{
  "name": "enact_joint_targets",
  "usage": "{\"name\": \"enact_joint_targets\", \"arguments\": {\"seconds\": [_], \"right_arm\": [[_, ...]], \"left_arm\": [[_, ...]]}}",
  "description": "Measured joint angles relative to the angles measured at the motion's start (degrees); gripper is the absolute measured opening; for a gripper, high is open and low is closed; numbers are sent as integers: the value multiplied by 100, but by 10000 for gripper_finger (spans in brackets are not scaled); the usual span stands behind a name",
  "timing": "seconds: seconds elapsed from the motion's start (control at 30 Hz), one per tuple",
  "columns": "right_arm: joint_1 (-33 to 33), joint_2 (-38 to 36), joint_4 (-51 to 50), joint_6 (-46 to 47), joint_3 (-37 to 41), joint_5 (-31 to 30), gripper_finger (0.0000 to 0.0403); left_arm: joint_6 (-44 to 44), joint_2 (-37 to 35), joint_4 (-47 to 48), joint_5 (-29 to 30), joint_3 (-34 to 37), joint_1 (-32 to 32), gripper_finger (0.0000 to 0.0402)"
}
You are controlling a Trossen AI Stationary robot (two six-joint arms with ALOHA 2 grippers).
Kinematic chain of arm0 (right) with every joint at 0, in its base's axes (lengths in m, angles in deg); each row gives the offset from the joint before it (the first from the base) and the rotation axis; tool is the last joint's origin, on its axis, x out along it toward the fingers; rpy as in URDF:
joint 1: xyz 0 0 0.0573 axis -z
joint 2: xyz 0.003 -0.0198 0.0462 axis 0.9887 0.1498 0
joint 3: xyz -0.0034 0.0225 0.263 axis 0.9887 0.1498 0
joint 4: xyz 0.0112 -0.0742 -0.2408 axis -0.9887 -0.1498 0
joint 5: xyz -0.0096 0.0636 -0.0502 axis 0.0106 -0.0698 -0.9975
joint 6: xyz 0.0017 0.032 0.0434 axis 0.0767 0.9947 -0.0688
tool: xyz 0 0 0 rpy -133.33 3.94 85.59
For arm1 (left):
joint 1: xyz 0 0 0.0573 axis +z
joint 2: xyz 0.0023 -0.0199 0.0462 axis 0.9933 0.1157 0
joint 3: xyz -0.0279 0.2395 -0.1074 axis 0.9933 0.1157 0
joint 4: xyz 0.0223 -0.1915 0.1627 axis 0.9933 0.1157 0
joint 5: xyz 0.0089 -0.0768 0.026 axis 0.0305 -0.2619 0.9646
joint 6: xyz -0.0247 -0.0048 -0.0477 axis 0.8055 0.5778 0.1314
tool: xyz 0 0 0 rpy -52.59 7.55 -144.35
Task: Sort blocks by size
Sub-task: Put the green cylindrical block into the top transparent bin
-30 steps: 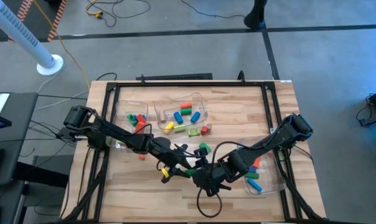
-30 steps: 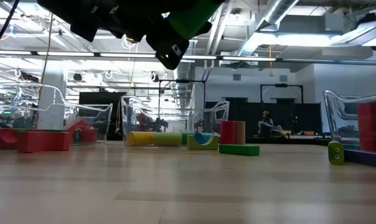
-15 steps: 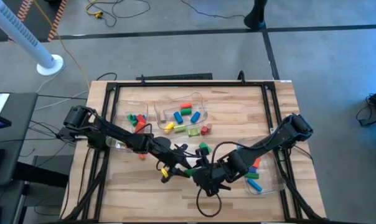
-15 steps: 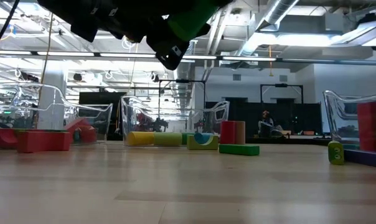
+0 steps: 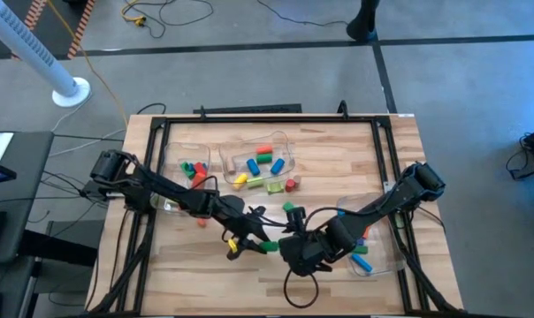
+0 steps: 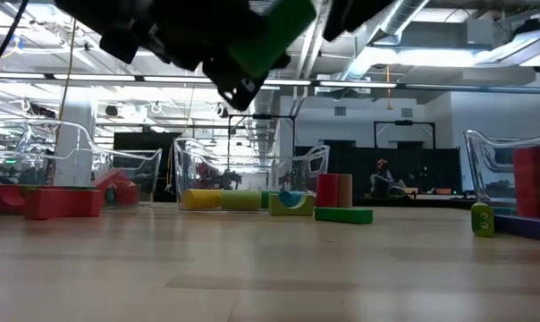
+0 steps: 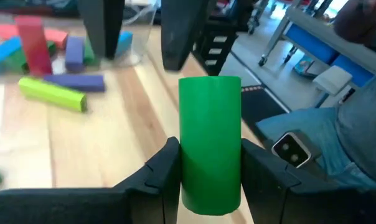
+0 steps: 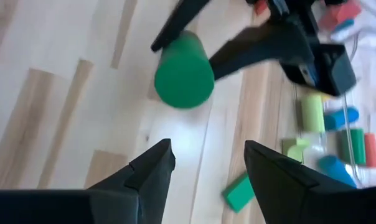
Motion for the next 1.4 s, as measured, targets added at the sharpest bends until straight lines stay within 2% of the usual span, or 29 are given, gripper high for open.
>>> {"name": "enact_joint_targets", "arguments": {"seconds": [0.17,0.33,0.5,0.6,0.67,0.93,1.07,1.2,1.4], "right_arm": [[-77,0,-457,453,0,-18,232],[-247,-2,-683,764,0,-17,232],[-363,-5,-675,943,122,-11,232],[-390,4,-675,1023,144,-13,232],[-413,11,-661,1061,144,-26,232],[-492,15,-606,1106,144,-100,232],[-560,15,-615,1126,144,-139,229],[-601,15,-613,1124,144,-247,221],[-590,17,-578,1126,144,-251,213]], "left_arm": [[-94,-116,444,8,2,128,130],[-397,-624,1039,223,2,315,130],[-938,-1330,1989,1382,2,644,130],[-1238,-1644,2403,2203,2,946,130],[-1394,-1755,2516,2537,2,1220,130],[-1525,-1746,3078,2573,2,2444,130],[-1382,-1672,3482,2240,7,2947,130],[-1335,-1470,3752,2116,8,3216,130],[-1305,-1275,3878,2093,11,3275,131]]}}
